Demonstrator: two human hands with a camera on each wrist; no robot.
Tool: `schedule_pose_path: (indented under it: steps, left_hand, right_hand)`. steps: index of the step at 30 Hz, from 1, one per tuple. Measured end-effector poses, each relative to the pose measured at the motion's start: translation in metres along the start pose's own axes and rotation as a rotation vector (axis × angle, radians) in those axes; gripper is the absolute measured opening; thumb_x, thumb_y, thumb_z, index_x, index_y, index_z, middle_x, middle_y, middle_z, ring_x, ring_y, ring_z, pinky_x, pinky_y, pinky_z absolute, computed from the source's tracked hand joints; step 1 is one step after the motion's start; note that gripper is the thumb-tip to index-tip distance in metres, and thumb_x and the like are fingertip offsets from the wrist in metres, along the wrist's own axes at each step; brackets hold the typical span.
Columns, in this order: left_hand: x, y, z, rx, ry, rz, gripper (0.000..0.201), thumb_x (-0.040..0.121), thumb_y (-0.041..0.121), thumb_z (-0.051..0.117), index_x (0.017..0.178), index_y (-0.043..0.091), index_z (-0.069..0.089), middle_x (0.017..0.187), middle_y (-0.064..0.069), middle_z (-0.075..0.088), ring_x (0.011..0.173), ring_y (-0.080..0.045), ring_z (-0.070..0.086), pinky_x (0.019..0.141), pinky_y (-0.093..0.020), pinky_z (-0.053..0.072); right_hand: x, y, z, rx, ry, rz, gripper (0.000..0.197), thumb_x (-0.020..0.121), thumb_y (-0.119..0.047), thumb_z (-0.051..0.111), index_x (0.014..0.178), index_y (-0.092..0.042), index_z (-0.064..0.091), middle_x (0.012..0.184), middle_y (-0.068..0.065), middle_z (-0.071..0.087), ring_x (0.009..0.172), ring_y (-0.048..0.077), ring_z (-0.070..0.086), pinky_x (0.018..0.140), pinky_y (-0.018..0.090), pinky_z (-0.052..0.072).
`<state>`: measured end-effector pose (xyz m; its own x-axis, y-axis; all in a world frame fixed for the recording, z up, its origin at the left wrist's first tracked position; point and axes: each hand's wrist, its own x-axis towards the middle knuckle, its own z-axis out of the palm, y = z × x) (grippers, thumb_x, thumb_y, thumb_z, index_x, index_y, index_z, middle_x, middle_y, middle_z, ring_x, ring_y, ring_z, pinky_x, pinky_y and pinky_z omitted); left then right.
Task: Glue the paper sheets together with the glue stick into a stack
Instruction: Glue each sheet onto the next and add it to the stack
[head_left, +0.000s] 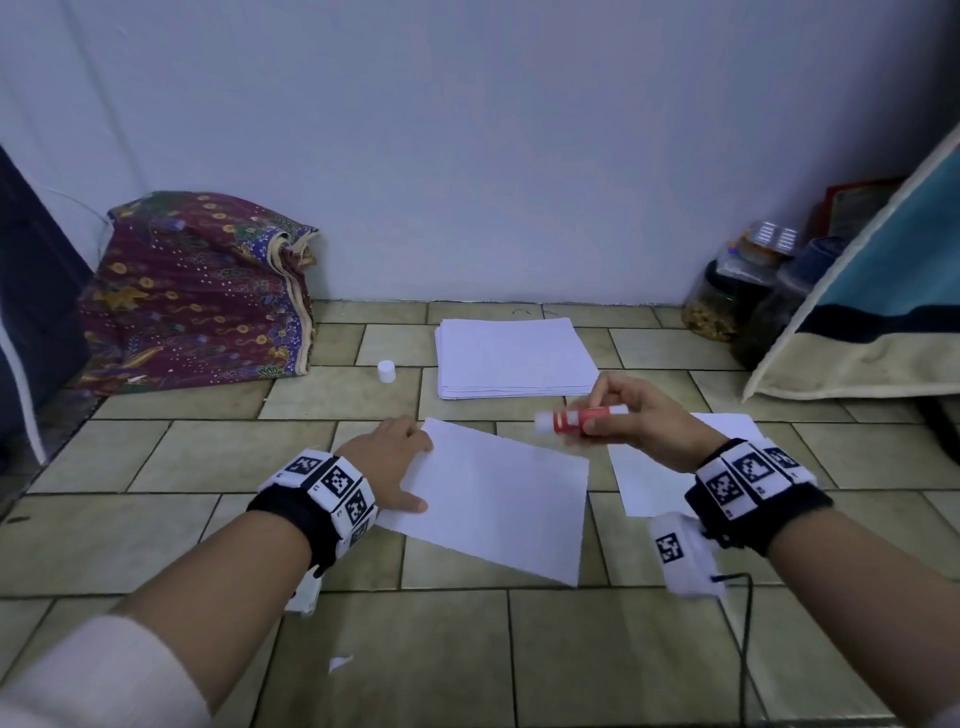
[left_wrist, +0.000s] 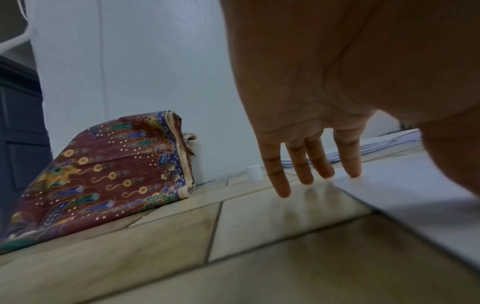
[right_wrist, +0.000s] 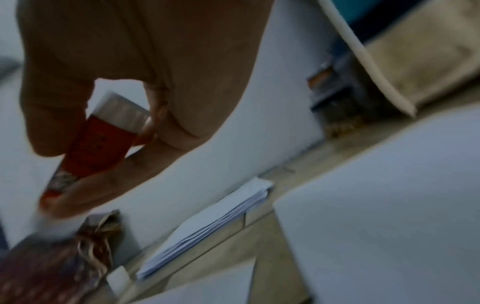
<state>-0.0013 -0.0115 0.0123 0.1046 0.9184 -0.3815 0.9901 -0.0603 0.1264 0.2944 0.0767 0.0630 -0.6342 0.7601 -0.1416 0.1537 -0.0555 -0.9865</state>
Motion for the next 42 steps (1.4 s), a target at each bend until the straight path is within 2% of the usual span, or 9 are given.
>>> schedule_pose_path:
  steps: [5,8,13,20,25,28,32,34,42]
  left_hand:
    - [-0.004,-0.005,0.022,0.046,-0.059,-0.078,0.113,0.062,0.086,0.033,0.15,0.017,0.015,0.16,0.004,-0.003,0.147,-0.017,-0.007,0.117,-0.048,0.012]
    - [-0.005,-0.006,0.032,-0.023,-0.115,-0.117,0.128,0.044,0.085,0.009,0.154,0.019,-0.002,0.158,0.01,-0.024,0.146,-0.015,-0.021,0.116,-0.056,-0.005]
    - [-0.001,-0.009,0.036,-0.056,-0.133,-0.121,0.13,0.039,0.082,0.003,0.151,0.02,-0.019,0.156,0.008,-0.029,0.145,-0.016,-0.024,0.114,-0.057,-0.011]
    - [0.002,-0.013,0.035,-0.126,-0.147,-0.141,0.105,0.07,0.081,0.025,0.151,0.027,-0.015,0.156,0.014,-0.026,0.144,-0.011,-0.025,0.115,-0.054,-0.013]
    - [0.001,-0.013,0.035,-0.114,-0.151,-0.13,0.124,0.048,0.085,0.022,0.15,0.028,-0.017,0.156,0.012,-0.027,0.144,-0.011,-0.023,0.114,-0.055,-0.012]
    - [0.001,-0.014,0.034,-0.118,-0.158,-0.126,0.122,0.046,0.082,0.018,0.151,0.028,-0.016,0.156,0.012,-0.027,0.145,-0.012,-0.024,0.113,-0.055,-0.012]
    - [0.001,-0.017,0.036,-0.099,-0.149,-0.116,0.098,0.084,0.071,0.042,0.152,0.028,-0.014,0.156,0.014,-0.027,0.144,-0.013,-0.025,0.113,-0.056,-0.012]
    - [0.001,-0.018,0.036,-0.112,-0.157,-0.105,0.11,0.069,0.081,0.035,0.151,0.028,-0.015,0.155,0.015,-0.027,0.144,-0.013,-0.025,0.113,-0.056,-0.012]
    - [0.003,-0.018,0.042,-0.085,-0.125,-0.1,0.117,0.058,0.08,0.024,0.15,0.023,-0.02,0.155,0.012,-0.029,0.145,-0.014,-0.024,0.113,-0.057,-0.01]
  right_hand:
    - [0.037,0.014,0.036,0.393,0.153,0.056,0.008,0.095,-0.002,0.048,0.089,-0.004,0.051,0.088,0.015,0.068,0.074,0.021,0.07,0.065,0.026,0.056]
    - [0.065,0.019,0.061,0.251,0.113,0.098,0.025,0.095,-0.016,0.055,0.118,-0.008,0.057,0.1,0.007,0.068,0.071,0.009,0.06,0.06,0.021,0.045]
    - [0.113,0.011,0.106,-0.157,0.188,0.048,0.029,0.078,-0.004,0.074,0.098,-0.017,0.058,0.095,0.004,0.067,0.081,0.014,0.064,0.064,0.021,0.049]
    - [0.158,0.004,0.151,-0.751,0.173,-0.023,0.037,0.079,-0.01,0.068,0.112,-0.006,0.053,0.106,0.014,0.065,0.098,0.029,0.061,0.075,0.032,0.049]
    - [0.166,0.002,0.159,-0.977,0.137,-0.022,0.038,0.083,-0.015,0.066,0.115,-0.005,0.049,0.1,0.014,0.061,0.091,0.029,0.06,0.065,0.03,0.042]
    - [0.165,0.001,0.156,-0.994,0.112,-0.019,0.046,0.08,-0.018,0.071,0.118,-0.006,0.049,0.11,0.013,0.062,0.098,0.028,0.061,0.069,0.031,0.045]
    - [0.153,0.002,0.141,-0.856,0.167,-0.016,0.048,0.085,-0.028,0.067,0.126,-0.01,0.049,0.123,0.009,0.06,0.11,0.024,0.057,0.09,0.033,0.048]
    - [0.14,-0.004,0.124,-0.835,0.191,-0.006,0.045,0.088,-0.03,0.065,0.127,-0.01,0.051,0.128,0.007,0.057,0.118,0.022,0.052,0.096,0.031,0.044]
    - [0.051,0.006,0.001,-1.351,0.045,0.617,0.105,0.066,-0.054,0.08,0.144,-0.007,0.028,0.146,0.01,0.037,0.135,0.027,0.035,0.105,0.042,0.039]
